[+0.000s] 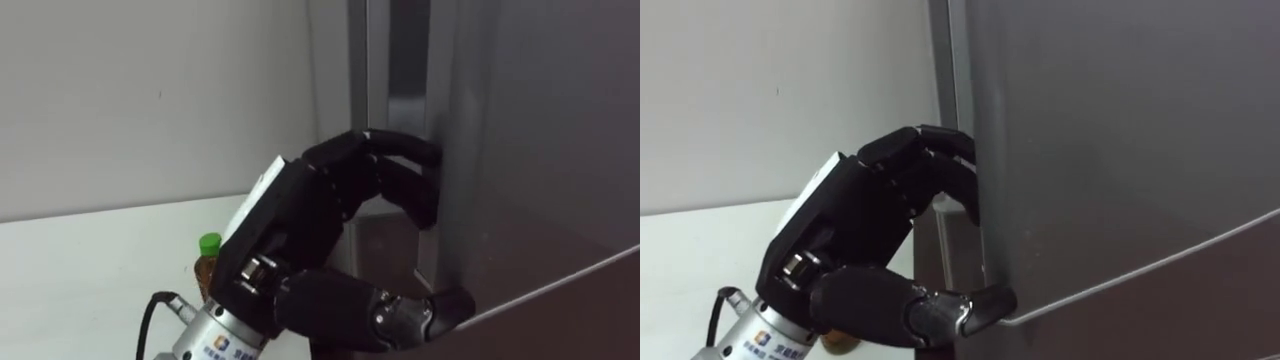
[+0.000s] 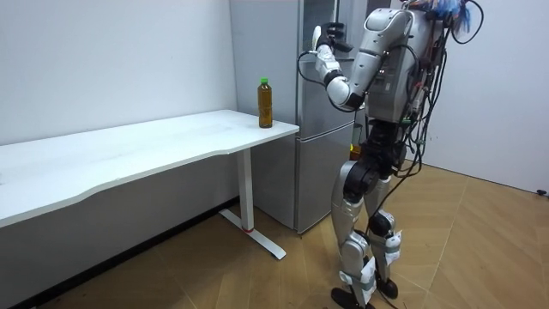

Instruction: Put the bottle in the upper fridge

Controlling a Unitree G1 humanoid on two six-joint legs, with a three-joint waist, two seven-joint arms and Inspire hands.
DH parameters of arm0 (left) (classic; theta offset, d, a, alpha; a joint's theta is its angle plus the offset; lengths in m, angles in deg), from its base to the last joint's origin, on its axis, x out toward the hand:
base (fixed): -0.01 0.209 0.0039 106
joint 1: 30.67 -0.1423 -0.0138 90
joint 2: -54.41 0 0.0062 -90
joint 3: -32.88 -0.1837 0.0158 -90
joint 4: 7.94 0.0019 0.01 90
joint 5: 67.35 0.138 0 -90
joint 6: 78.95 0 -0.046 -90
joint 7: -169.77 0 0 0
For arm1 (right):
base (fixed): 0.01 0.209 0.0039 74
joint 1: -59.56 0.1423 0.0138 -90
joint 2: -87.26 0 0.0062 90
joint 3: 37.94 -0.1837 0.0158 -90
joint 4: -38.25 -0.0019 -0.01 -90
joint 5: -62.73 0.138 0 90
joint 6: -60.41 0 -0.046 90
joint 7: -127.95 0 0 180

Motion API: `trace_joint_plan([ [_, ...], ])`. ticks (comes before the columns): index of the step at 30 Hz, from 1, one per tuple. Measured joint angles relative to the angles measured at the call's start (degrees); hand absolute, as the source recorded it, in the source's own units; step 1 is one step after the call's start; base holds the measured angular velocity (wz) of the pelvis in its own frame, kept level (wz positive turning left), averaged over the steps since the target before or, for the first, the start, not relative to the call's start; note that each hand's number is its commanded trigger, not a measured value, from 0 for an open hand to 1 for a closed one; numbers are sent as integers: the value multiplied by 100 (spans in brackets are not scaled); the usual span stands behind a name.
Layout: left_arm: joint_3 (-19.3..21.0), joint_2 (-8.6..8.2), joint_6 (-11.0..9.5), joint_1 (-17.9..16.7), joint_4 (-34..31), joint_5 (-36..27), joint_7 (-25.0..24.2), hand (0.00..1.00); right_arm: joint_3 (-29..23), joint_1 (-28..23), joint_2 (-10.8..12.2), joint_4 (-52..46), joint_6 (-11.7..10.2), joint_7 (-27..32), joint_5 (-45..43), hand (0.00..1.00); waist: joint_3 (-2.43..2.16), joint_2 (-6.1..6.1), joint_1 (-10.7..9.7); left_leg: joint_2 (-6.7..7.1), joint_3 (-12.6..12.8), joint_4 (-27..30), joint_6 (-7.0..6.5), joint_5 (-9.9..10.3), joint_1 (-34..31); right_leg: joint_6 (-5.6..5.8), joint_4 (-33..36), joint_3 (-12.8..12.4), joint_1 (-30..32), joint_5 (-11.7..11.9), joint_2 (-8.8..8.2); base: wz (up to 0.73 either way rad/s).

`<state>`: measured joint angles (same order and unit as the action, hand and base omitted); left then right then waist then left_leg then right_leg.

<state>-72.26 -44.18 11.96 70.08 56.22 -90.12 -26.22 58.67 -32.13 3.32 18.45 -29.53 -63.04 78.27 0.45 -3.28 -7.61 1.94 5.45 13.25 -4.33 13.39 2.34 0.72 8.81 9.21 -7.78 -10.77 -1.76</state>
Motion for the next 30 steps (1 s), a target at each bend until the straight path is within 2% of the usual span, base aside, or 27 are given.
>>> trace_joint_plan([
  [3,-130,-2,-95,0,5,-161,-84,0,18,-30,-63,-90,1,7,39,0,7,-30,-36,-8,123,-35,-11,-6,4,4,2,-120,51,11,1,-22],
  [8,-484,44,-107,0,29,-410,-290,0,20,-103,-121,-173,-1,34,233,0,10,-61,-107,-26,278,-62,-24,-14,34,8,12,-200,94,39,-2,-17],
  [11,-728,107,-51,0,113,-406,-454,0,13,-111,-123,-210,-3,32,297,0,7,-75,-185,-38,342,-61,-30,-17,27,12,11,-282,139,72,11,-15],
  [16,-1056,298,174,0,155,-382,-869,0,2,-175,-155,-362,-1,19,473,0,2,-136,-442,-42,392,-60,-43,-18,20,20,27,-411,208,95,24,-8],
  [22,-1079,348,393,92,401,-122,-1201,0,-74,-209,-159,-509,0,-32,490,0,-7,-167,-668,-81,535,-61,-43,-20,-6,13,92,-453,316,99,37,-12],
  [30,-1079,356,403,122,475,-122,-1238,0,-119,-233,-169,-511,1,-45,680,0,-3,-161,-765,-105,699,-101,-38,-21,39,12,80,-614,402,98,69,-11],
])
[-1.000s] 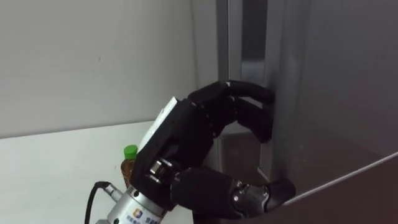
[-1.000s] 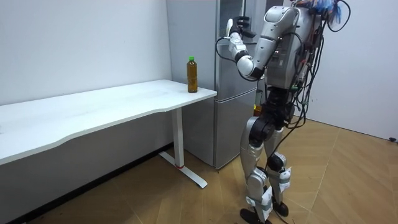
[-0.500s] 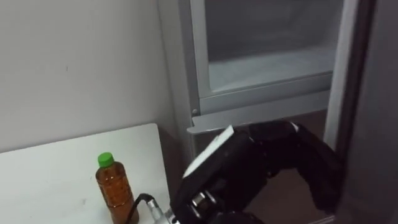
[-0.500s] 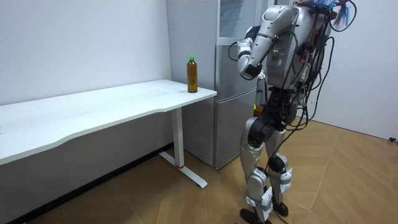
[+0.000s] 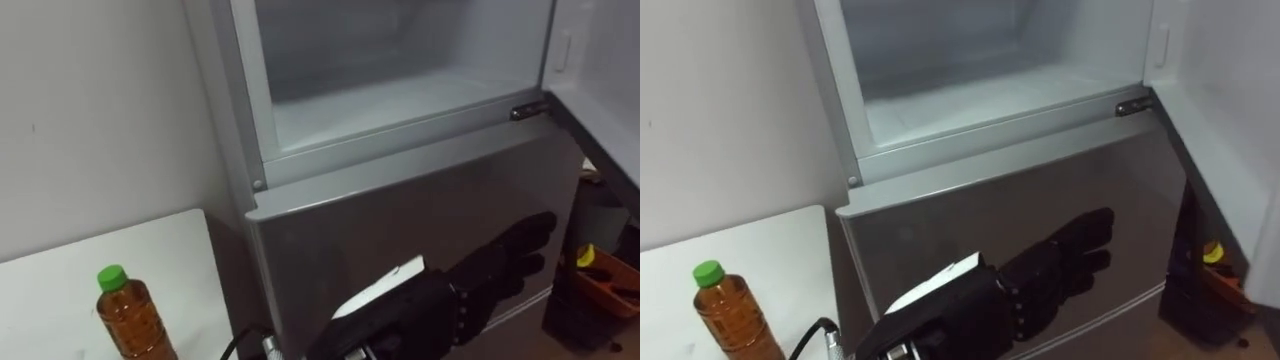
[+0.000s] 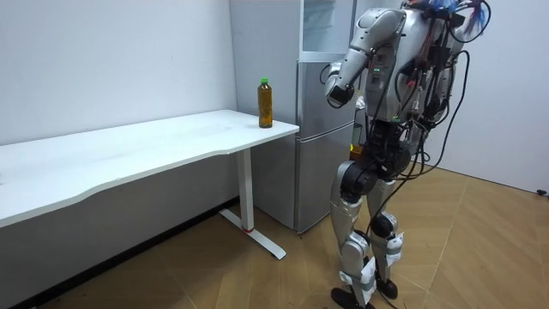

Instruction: Put the bottle in the upper fridge

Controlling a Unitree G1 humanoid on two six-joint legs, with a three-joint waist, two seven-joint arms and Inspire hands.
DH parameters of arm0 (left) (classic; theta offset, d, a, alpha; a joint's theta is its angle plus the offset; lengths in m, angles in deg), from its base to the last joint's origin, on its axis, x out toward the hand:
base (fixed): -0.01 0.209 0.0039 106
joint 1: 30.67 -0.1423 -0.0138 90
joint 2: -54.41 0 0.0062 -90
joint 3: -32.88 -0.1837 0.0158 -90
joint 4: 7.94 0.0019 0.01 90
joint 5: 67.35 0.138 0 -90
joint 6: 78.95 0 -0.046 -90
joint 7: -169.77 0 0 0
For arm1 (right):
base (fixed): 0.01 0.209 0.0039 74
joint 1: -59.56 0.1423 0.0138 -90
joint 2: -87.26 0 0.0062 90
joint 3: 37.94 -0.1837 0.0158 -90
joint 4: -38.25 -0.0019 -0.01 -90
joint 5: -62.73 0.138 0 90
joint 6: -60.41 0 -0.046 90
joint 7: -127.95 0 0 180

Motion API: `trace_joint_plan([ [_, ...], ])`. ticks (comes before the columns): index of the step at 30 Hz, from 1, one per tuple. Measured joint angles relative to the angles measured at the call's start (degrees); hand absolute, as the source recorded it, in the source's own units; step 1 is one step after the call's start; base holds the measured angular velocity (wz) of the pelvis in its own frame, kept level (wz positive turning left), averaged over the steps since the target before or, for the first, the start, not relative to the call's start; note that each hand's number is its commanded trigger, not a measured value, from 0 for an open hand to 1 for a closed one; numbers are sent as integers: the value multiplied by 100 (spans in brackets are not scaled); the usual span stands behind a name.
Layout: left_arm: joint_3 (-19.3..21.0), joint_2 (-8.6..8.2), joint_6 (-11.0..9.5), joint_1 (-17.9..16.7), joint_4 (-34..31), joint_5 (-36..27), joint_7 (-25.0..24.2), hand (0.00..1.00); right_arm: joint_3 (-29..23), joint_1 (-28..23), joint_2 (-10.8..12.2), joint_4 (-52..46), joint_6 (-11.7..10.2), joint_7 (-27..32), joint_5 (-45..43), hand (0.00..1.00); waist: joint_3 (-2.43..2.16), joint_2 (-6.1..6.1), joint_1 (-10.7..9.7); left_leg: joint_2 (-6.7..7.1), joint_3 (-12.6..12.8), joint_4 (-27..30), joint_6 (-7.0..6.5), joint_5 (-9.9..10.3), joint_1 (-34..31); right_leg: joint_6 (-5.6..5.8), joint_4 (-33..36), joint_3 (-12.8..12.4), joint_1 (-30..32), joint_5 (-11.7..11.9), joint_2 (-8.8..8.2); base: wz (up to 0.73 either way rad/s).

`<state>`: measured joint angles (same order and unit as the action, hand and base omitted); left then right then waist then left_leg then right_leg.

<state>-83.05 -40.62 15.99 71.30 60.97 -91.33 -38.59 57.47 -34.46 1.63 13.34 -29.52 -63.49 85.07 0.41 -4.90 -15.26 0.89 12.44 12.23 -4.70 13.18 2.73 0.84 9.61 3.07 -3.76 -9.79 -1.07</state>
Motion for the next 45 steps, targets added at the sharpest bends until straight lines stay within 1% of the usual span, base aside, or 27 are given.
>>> trace_joint_plan([
  [2,0,1,0,0,0,-2,0,0,2,0,0,1,0,0,16,0,5,9,0,-5,47,-43,3,-1,12,-1,2,-48,27,-1,8,-14],
  [4,0,57,0,0,7,-10,1,0,4,18,0,3,1,-10,15,0,14,25,-3,-21,151,-84,10,-5,28,-2,9,-117,81,-1,16,-23],
  [6,0,75,1,0,13,-8,1,0,-13,9,4,4,1,-30,18,0,26,42,-28,-22,200,-112,12,-3,50,-2,2,-131,88,-1,16,-15],
  [9,1,106,0,1,13,-7,-2,0,-45,20,17,5,1,-113,13,0,57,88,-31,-27,277,-162,23,5,89,0,-7,-135,92,-2,15,-12],
  [11,1,112,0,5,13,-5,-8,0,-50,21,18,7,0,-140,15,0,63,102,-30,-28,311,-177,25,8,88,0,-12,-141,110,-2,15,-8],
  [17,1,112,0,140,14,-3,-112,0,-167,4,20,161,-3,-198,217,0,49,83,-38,-47,453,-197,37,16,90,1,-3,-148,171,2,19,-11],
  [22,0,116,1,181,30,117,-144,0,-233,7,15,227,-4,-193,268,0,1,11,-85,-69,448,-196,56,30,99,-9,0,-128,168,8,26,-2],
  [24,0,117,1,181,35,117,-148,0,-236,7,14,243,-4,-190,268,0,-8,-3,-91,-81,450,-194,60,32,103,-22,3,-128,166,16,27,0],
  [30,-1,114,1,182,35,117,-181,0,-233,18,13,301,-5,-174,401,0,-2,-14,-113,-128,530,-186,79,35,128,-54,7,-155,165,45,51,-6],
  [35,-3,81,0,248,34,118,-198,0,-222,31,-7,302,-5,-180,416,0,1,-19,-139,-142,624,-199,93,39,185,-55,-7,-284,168,46,109,-11],
  [37,-16,75,0,329,34,118,-198,0,-235,63,-12,382,-6,-184,415,0,2,-20,-195,-141,638,-202,94,40,189,-51,-8,-313,168,48,113,-4],
  [41,-37,27,-2,527,33,116,-198,0,-297,62,-47,439,-6,-185,390,0,11,-36,-236,-138,667,-249,95,40,213,-50,-29,-405,170,49,134,-4],
  [45,-124,18,-21,726,34,111,-173,0,-304,71,-195,612,-13,-152,442,0,23,-63,-323,-147,717,-259,112,51,211,-46,-54,-448,167,62,148,-7],
])
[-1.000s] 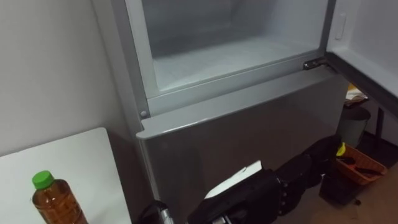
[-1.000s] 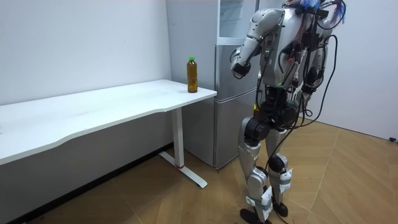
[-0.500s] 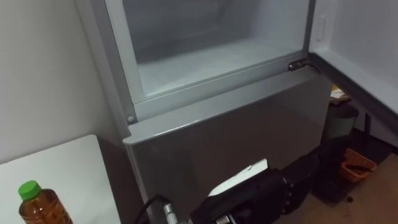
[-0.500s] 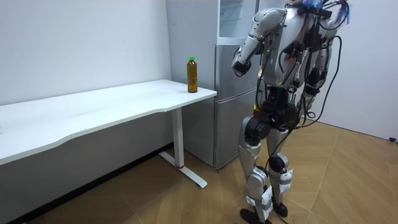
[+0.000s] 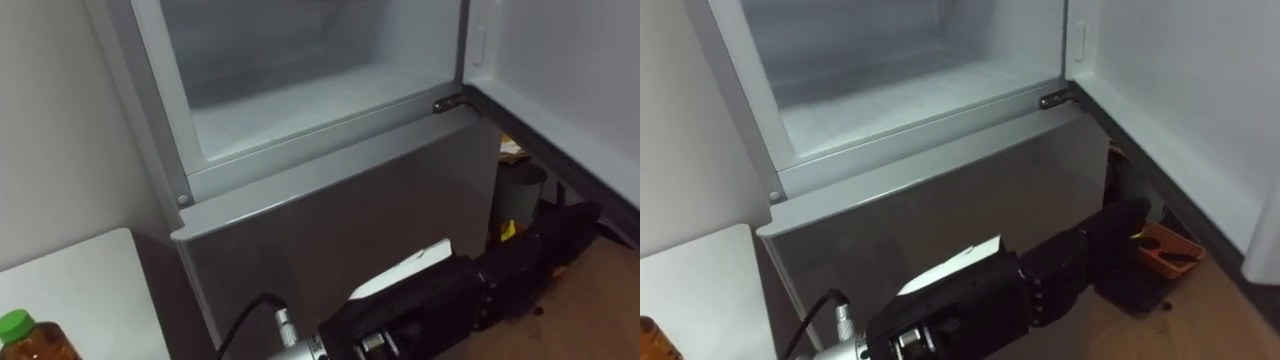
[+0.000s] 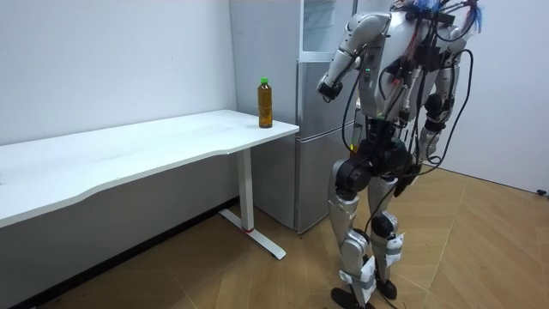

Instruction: Put the bottle in the upper fridge

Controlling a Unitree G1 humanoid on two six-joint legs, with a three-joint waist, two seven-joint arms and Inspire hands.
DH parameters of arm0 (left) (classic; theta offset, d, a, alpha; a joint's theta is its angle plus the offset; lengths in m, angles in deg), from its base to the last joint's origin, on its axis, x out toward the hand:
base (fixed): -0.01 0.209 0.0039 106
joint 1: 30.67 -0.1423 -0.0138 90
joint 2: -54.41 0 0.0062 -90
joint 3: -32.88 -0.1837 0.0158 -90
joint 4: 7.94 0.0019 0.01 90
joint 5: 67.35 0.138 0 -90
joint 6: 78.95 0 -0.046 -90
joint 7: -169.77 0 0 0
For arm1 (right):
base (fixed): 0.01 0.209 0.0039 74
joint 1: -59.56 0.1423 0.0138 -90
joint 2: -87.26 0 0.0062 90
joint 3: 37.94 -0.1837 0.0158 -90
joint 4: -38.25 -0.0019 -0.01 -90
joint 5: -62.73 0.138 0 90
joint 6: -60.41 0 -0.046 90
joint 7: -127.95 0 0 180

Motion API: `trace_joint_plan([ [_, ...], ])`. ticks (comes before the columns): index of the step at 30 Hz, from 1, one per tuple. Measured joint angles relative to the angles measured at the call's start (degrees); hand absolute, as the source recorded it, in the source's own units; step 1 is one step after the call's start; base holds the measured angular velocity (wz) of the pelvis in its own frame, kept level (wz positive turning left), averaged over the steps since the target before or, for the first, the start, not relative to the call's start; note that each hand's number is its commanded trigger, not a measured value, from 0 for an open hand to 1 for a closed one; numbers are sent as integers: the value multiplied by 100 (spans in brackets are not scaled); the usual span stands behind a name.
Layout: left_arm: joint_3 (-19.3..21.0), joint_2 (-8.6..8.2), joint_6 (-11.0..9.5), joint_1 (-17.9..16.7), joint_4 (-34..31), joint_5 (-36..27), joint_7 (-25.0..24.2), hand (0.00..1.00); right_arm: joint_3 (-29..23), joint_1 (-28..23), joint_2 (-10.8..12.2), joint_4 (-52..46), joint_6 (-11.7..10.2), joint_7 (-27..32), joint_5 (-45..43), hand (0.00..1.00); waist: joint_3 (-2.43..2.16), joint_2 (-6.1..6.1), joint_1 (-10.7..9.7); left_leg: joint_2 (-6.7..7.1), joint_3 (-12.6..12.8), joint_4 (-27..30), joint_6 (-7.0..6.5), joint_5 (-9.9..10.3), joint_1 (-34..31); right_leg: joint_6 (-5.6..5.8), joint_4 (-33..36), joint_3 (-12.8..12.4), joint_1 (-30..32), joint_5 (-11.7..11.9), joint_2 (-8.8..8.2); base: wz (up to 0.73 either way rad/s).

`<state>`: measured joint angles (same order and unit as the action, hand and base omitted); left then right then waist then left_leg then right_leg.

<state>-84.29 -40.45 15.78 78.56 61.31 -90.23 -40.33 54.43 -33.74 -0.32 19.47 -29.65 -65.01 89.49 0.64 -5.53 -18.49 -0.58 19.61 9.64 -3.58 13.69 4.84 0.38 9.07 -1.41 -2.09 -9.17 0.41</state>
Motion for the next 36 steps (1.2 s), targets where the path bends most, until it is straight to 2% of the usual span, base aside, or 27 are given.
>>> trace_joint_plan([
  [7,-200,-28,-36,414,78,0,12,0,89,-50,-94,75,0,127,-138,0,31,24,-24,-80,234,10,79,70,88,-28,-10,-257,2,16,74,-20],
  [10,-201,-159,-36,456,109,1,70,0,99,-51,-95,116,1,151,-159,0,36,22,-25,-98,268,15,92,77,93,-39,-24,-314,10,21,93,-7],
  [17,-225,-255,-59,848,117,-12,76,0,203,-49,-95,188,12,230,-229,0,43,29,-28,-186,401,130,160,134,98,-86,-31,-459,24,35,178,-12],
  [23,-225,-297,-110,874,118,-11,77,0,210,-73,-95,197,13,242,-231,0,49,39,-64,-255,420,205,206,160,86,-137,-25,-449,21,21,220,0],
  [30,-224,-313,-113,874,118,-6,82,0,277,-63,-94,237,18,328,-312,0,62,63,-35,-282,406,218,232,150,79,-197,-15,-323,15,-2,218,2],
  [35,-223,-301,-106,874,142,-6,82,0,287,28,-91,228,52,314,-721,0,60,60,-13,-282,336,327,232,149,9,-202,-27,-243,3,-6,190,5],
  [36,-222,-301,-105,874,140,-8,79,0,248,53,-84,226,65,322,-822,0,58,58,-22,-277,261,362,231,149,-39,-202,-23,-159,-9,-5,171,26],
])
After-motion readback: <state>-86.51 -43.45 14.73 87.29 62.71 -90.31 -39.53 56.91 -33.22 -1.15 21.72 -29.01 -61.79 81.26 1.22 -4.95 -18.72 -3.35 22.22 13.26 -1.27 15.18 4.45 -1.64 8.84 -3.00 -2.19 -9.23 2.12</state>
